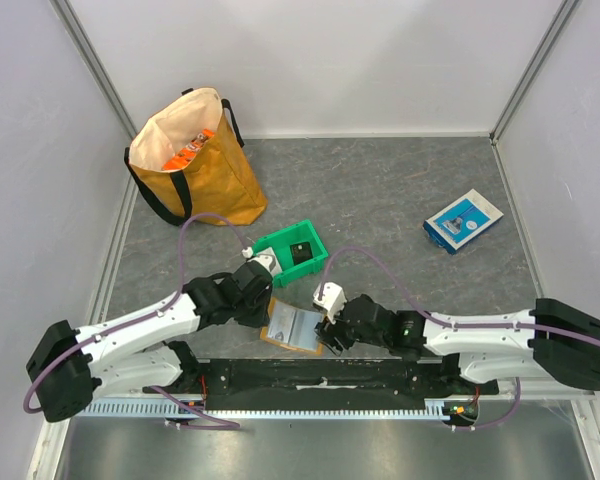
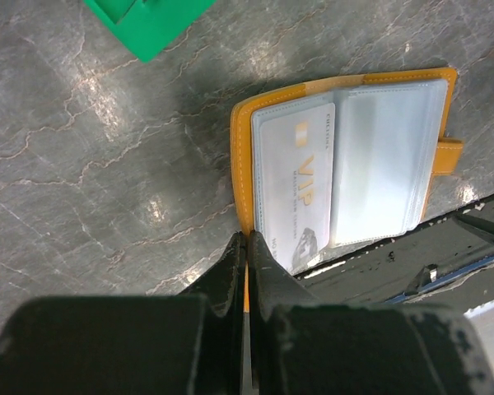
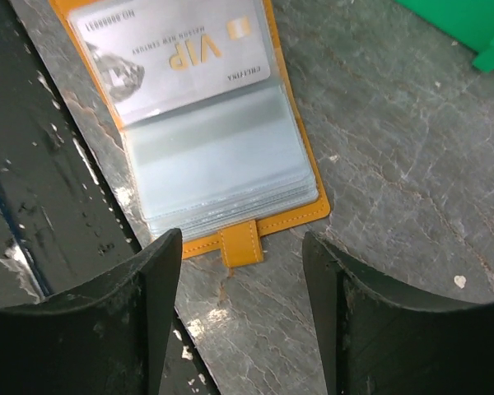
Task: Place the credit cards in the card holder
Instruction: Close the card holder at the center of the board.
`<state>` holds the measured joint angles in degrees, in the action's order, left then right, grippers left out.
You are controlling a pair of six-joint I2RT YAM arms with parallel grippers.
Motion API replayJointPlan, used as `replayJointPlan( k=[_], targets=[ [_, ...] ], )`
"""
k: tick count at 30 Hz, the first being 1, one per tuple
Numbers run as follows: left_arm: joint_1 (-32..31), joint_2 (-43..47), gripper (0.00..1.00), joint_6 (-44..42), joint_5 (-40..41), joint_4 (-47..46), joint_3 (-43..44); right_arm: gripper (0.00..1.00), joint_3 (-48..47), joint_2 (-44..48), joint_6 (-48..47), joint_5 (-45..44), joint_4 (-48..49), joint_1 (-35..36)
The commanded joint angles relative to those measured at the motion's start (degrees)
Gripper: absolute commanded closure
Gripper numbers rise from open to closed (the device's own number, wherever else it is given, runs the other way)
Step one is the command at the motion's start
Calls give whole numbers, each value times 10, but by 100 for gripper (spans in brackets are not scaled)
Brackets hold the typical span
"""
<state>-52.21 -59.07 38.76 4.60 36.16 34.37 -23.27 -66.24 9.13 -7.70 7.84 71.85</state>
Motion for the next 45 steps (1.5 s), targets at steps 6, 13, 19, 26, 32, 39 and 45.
replayJointPlan(
  k=[6, 13, 19, 26, 32, 39, 45],
  targets=[
    [-1, -9, 98, -40, 14, 0, 33, 35, -47, -108, -20, 29, -6, 2],
    [-3, 4, 98, -42, 21, -2, 33, 55, -55, -137, -3, 26, -12, 9],
    [-1, -1, 98, -37, 43, -2, 35, 86, -67, -124, 19, 10, -39, 21],
    [3, -26, 98, -19, 102, 9, 37, 98, -35, -64, 14, 56, -20, 21],
    [12, -65, 98, -11, 130, 10, 48, 100, -4, 5, -1, 144, 17, 21],
    [18, -97, 98, -19, 129, 15, 73, 96, 21, 36, -8, 190, 42, 21],
    [16, -96, 98, -22, 111, 20, 63, 93, 93, 97, 8, 151, 186, 21]
  ],
)
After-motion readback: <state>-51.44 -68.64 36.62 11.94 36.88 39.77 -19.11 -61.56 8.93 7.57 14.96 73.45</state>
